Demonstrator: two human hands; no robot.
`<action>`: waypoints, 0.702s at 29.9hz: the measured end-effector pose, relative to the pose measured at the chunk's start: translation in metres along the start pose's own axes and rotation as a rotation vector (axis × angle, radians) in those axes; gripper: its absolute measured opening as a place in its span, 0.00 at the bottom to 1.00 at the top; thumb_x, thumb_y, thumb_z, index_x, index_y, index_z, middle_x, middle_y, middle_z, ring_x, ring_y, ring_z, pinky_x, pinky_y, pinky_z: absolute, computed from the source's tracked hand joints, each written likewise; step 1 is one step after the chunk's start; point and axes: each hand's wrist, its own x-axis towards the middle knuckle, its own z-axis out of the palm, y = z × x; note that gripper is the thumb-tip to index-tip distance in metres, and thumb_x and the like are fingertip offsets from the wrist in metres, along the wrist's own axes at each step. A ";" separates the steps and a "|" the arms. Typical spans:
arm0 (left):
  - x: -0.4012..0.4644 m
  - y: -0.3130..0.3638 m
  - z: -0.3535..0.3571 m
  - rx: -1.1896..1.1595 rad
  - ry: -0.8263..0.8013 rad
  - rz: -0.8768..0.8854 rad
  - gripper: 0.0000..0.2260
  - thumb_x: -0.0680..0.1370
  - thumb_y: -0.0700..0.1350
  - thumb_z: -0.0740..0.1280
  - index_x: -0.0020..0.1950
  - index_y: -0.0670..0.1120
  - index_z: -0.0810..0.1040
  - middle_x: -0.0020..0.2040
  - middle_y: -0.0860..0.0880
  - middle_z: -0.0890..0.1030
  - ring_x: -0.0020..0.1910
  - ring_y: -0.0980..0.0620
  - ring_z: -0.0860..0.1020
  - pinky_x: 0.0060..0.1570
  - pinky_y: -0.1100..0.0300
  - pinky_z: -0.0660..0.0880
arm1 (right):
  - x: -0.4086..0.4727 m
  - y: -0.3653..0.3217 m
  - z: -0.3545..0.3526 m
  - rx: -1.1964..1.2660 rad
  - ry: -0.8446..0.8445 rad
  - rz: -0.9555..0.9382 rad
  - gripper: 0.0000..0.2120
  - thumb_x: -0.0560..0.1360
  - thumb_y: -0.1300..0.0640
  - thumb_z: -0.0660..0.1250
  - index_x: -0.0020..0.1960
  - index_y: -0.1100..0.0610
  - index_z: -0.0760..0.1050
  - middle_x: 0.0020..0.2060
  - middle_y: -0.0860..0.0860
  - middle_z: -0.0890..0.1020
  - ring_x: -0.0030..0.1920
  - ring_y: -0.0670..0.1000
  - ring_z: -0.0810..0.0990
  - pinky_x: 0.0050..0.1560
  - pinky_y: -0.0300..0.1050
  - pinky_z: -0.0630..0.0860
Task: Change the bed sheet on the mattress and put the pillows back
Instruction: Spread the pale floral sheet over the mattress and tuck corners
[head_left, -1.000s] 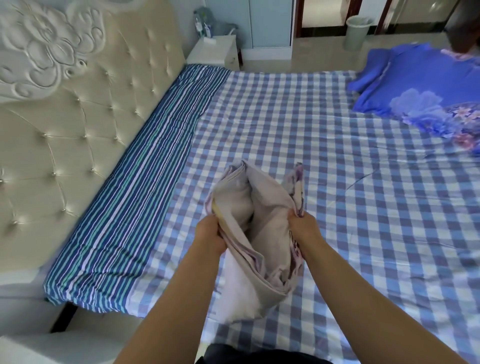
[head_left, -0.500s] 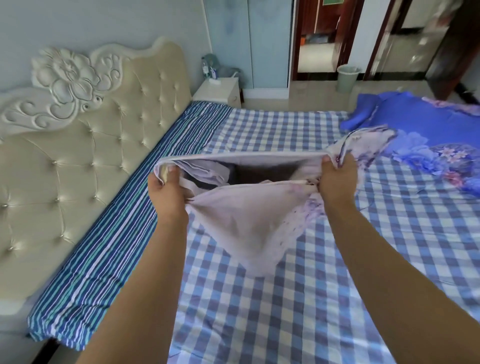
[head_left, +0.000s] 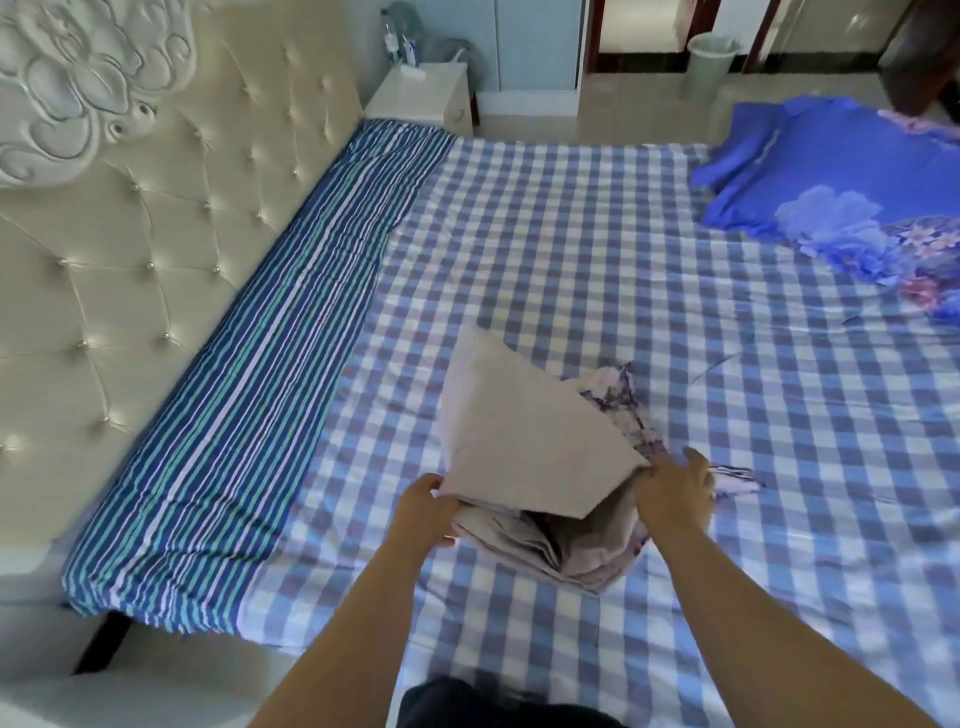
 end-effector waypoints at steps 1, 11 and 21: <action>0.001 -0.017 0.003 0.139 -0.046 -0.047 0.05 0.75 0.43 0.65 0.50 0.47 0.73 0.41 0.43 0.79 0.31 0.50 0.79 0.32 0.55 0.77 | -0.007 -0.005 0.007 0.157 -0.040 -0.032 0.09 0.78 0.59 0.55 0.52 0.56 0.74 0.59 0.58 0.74 0.55 0.61 0.73 0.52 0.52 0.72; -0.015 0.005 0.018 0.154 0.152 0.460 0.09 0.75 0.37 0.63 0.49 0.51 0.77 0.45 0.52 0.79 0.44 0.52 0.76 0.42 0.57 0.75 | -0.099 -0.121 0.025 0.561 -0.344 -0.685 0.11 0.80 0.65 0.55 0.44 0.53 0.70 0.34 0.41 0.76 0.37 0.36 0.76 0.41 0.27 0.68; -0.025 0.038 -0.031 -0.207 0.343 0.236 0.12 0.75 0.37 0.62 0.32 0.43 0.64 0.27 0.48 0.66 0.28 0.51 0.62 0.29 0.59 0.60 | -0.087 -0.091 0.075 0.276 -0.502 -0.559 0.25 0.66 0.39 0.69 0.58 0.48 0.68 0.54 0.49 0.76 0.53 0.51 0.76 0.51 0.52 0.76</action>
